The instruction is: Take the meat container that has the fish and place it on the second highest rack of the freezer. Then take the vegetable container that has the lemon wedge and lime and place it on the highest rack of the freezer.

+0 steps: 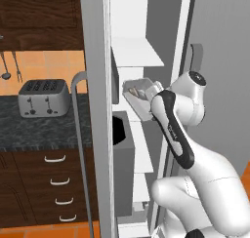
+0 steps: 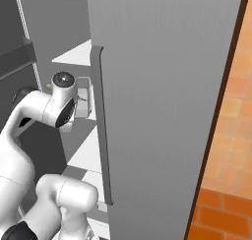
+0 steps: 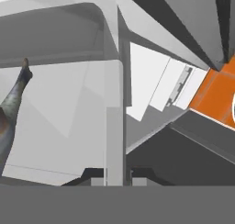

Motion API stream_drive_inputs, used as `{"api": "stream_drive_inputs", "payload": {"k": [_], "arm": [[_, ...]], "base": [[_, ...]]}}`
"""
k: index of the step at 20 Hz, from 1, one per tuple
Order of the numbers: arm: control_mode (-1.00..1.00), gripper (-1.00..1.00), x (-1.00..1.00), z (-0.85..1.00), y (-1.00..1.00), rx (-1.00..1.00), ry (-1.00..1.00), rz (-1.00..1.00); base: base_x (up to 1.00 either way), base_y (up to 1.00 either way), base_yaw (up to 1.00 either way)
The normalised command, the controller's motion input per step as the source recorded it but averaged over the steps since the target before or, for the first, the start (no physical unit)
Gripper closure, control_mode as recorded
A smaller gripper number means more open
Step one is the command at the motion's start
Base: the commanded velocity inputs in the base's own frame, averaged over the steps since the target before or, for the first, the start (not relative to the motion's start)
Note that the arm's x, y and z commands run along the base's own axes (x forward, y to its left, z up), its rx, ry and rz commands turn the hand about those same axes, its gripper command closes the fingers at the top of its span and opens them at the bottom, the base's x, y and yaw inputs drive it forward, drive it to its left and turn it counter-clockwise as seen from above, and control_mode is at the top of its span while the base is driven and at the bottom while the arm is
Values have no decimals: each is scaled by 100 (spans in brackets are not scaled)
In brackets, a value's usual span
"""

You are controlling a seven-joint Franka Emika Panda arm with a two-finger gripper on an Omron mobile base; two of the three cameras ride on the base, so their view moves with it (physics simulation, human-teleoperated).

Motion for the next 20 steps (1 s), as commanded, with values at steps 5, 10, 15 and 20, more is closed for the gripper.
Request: {"api": "stream_drive_inputs", "payload": {"k": [5,10,15,20], "arm": [[-100,100,48,-31,6,1,1,-4],[-100,100,69,-16,1,5,0,0],[-100,100,61,-18,0,2,1,0],[-100,100,54,-25,1,0,2,0]], "base": [[0,0,0],[0,0,0],[0,0,0],[0,0,0]]}}
